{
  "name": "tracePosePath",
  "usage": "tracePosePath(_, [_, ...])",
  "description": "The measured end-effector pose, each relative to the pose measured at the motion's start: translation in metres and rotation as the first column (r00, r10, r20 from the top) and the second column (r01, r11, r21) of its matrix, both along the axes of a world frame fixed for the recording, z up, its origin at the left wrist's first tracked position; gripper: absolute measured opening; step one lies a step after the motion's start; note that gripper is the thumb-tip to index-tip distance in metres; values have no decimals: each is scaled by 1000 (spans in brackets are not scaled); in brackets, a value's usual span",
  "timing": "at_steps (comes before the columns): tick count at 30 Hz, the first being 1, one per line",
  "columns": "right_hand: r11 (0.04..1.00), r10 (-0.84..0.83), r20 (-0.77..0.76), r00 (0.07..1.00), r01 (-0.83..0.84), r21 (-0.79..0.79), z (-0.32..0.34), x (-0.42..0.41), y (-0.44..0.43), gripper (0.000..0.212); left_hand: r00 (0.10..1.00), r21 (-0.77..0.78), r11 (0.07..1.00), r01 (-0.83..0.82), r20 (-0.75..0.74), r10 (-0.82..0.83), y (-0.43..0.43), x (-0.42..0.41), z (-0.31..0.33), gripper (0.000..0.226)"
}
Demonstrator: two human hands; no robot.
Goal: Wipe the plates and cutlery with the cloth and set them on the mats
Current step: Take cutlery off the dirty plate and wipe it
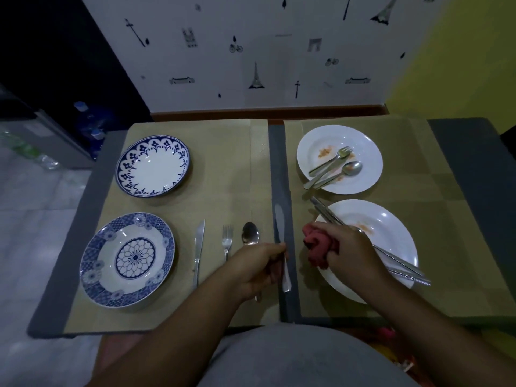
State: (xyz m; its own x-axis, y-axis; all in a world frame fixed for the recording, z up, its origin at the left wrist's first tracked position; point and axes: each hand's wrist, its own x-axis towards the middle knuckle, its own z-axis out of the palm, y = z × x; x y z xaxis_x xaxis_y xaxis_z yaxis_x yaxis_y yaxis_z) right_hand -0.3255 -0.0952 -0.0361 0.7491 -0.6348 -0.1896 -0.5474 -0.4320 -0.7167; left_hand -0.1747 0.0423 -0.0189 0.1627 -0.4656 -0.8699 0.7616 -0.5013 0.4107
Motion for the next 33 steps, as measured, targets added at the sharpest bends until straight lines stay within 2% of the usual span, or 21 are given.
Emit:
tracePosePath(3, [999, 0, -4, 1000, 0, 34, 3, 2, 3, 57, 975, 69, 990, 120, 180, -131, 4, 4, 2, 27])
tracePosePath(6, [998, 16, -20, 1000, -15, 58, 2, 6, 5, 58, 969, -8, 998, 57, 240, -54, 7, 10, 6, 26])
tracePosePath(11, [999, 21, 17, 1000, -22, 41, 1, 14, 12, 62, 962, -201, 978, -57, 250, 108, 5, 19, 13, 23])
tracePosePath(13, [998, 16, 30, 999, -18, 55, -2, 17, 12, 61, 959, -266, 955, -131, 211, 190, 4, 21, 16, 22])
tracePosePath(18, [995, 26, 60, 998, -32, 93, -2, 22, 13, 61, 921, -308, 912, -271, 193, 339, 2, 23, 19, 25])
tracePosePath(25, [995, 32, 115, 993, -43, 94, 3, 30, 15, 65, 901, -309, 901, -303, 214, 377, 4, 22, 16, 12])
tracePosePath(33, [992, 46, 101, 994, -57, 109, 10, 32, 16, 61, 892, -307, 921, -239, 305, 333, 4, 23, 12, 27])
